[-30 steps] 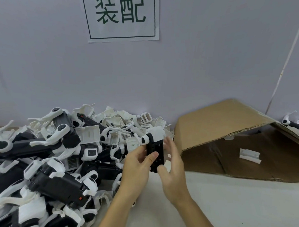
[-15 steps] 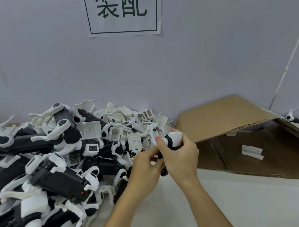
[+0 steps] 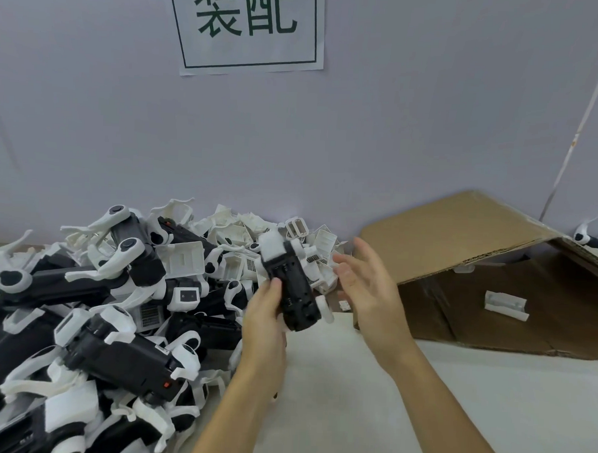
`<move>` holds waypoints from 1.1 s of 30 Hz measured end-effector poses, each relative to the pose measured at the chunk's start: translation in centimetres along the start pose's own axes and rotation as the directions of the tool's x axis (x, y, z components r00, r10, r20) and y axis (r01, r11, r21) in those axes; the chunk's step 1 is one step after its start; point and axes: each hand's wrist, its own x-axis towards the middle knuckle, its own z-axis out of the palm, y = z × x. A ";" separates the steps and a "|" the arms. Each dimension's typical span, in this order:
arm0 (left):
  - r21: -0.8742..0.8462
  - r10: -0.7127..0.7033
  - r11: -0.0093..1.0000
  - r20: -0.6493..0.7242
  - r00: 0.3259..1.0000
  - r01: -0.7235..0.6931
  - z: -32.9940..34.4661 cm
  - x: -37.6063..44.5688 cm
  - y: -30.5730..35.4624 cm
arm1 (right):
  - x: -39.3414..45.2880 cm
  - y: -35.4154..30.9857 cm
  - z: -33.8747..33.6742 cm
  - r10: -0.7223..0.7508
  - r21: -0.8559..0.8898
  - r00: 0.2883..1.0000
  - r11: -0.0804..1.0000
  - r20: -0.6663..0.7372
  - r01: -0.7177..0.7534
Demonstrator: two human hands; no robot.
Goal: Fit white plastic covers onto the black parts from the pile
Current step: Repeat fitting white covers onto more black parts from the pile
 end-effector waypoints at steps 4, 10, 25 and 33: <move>0.022 -0.039 0.999 -0.017 0.999 0.039 -0.2 0.2 0.4 | 0.3 0.4 -0.7 0.075 0.002 0.997 0.997 -0.033 -0.075; -0.036 -0.071 0.997 -0.100 0.992 0.067 0.3 0.0 0.3 | 0.4 1.5 -0.8 0.176 -0.017 0.984 0.984 -0.040 -0.177; -0.170 -0.178 0.969 0.016 0.984 0.178 -0.4 -0.2 1.1 | -0.6 1.0 -1.0 0.335 0.009 0.764 0.914 0.551 -0.407; -0.069 -0.105 0.993 -0.058 0.993 0.100 -0.2 0.2 0.6 | -1.0 2.1 1.7 0.288 0.055 0.834 0.934 0.471 -0.353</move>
